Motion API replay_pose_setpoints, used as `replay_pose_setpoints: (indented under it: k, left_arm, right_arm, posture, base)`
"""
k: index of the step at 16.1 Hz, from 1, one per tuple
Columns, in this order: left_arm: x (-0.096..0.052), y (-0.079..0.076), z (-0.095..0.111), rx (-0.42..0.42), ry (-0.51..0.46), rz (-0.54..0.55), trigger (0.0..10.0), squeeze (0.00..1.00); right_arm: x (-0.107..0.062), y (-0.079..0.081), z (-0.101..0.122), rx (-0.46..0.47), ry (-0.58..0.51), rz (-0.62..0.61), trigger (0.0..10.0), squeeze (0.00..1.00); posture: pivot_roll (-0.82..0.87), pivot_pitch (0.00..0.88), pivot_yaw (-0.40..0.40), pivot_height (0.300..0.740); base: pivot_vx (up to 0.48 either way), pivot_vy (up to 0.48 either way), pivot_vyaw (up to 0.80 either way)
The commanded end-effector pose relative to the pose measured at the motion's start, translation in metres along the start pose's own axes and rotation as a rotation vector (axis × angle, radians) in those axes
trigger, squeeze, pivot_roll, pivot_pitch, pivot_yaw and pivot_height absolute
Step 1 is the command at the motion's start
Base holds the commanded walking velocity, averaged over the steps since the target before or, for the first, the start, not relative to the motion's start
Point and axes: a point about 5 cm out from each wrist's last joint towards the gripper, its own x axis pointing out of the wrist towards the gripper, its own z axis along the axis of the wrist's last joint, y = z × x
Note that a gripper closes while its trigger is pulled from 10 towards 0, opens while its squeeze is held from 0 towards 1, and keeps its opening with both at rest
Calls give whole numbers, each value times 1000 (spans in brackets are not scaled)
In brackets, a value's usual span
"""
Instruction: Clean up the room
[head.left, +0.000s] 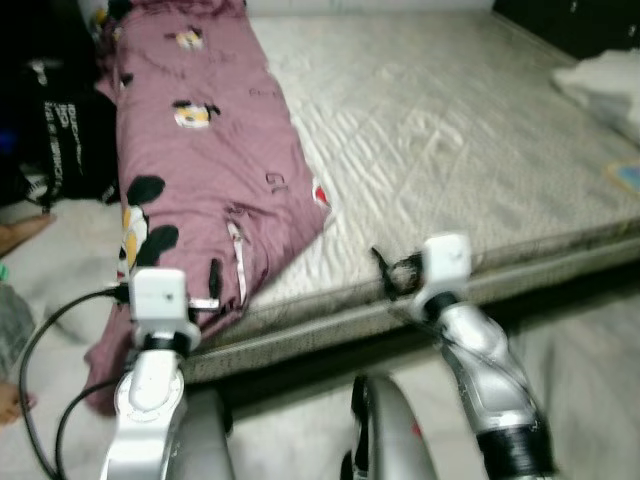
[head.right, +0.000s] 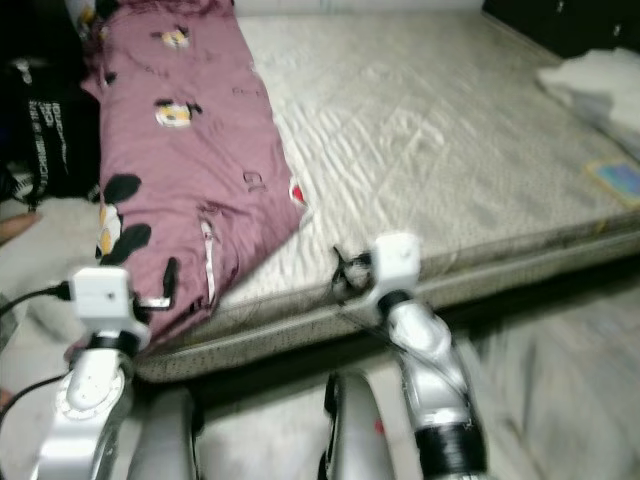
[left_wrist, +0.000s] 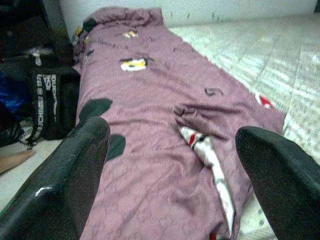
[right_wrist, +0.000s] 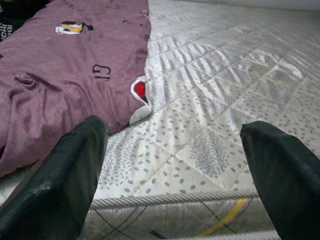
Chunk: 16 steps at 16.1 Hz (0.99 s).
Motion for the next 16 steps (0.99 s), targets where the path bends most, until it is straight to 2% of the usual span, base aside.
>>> replay_pose_setpoints:
  k: [1,4,9,14,16]
  left_arm:
    - [-2,6,-3,14,19,23,10000,0]
    - [0,6,-2,9,7,18,10000,0]
    - [0,5,-2,8,2,13,10000,0]
    - [3,6,-3,-7,17,27,10000,0]
    - [11,6,-1,-33,16,38,10000,0]
  right_arm:
    - [2,7,2,-2,-6,23,10000,0]
    - [3,6,2,-3,-7,20,10000,0]
    - [4,6,2,-4,-8,18,10000,0]
    - [2,3,3,5,-20,5,10000,0]
    - [-1,-5,4,-4,-23,-13,10000,0]
  posture:
    - [44,52,-61,564]
    - [43,49,-62,564]
    - [42,48,-63,564]
    - [39,49,-56,564]
    - [25,43,-56,564]
  base:
    - [0,0,0]
    - [0,0,0]
    - [338,0,0]
    - [0,0,0]
    - [0,0,0]
